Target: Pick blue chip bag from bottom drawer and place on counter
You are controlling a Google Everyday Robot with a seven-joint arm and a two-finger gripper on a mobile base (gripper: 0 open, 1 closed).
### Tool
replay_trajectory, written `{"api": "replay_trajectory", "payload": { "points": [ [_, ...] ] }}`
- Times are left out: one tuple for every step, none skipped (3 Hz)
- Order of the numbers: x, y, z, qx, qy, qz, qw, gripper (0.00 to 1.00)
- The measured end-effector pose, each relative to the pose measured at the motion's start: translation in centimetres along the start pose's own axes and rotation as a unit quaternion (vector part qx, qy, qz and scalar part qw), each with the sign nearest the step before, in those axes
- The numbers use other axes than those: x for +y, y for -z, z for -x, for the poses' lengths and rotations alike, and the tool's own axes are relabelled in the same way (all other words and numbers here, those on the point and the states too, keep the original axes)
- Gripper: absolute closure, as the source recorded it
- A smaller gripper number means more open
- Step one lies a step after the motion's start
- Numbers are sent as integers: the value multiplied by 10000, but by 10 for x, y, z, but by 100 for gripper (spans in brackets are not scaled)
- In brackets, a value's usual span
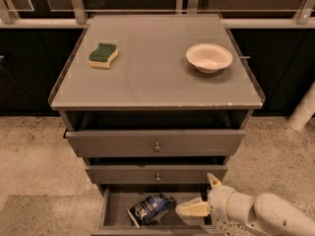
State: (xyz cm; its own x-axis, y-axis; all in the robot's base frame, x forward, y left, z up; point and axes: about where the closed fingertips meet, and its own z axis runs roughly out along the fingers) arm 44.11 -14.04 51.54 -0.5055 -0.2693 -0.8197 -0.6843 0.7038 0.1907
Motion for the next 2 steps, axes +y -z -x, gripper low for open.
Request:
{"api": "replay_trajectory", "payload": {
  "points": [
    [-30, -33, -28, -395, -229, -376, 9982, 0],
    [-45, -55, -51, -515, -447, -511, 9964, 0]
  ]
}}
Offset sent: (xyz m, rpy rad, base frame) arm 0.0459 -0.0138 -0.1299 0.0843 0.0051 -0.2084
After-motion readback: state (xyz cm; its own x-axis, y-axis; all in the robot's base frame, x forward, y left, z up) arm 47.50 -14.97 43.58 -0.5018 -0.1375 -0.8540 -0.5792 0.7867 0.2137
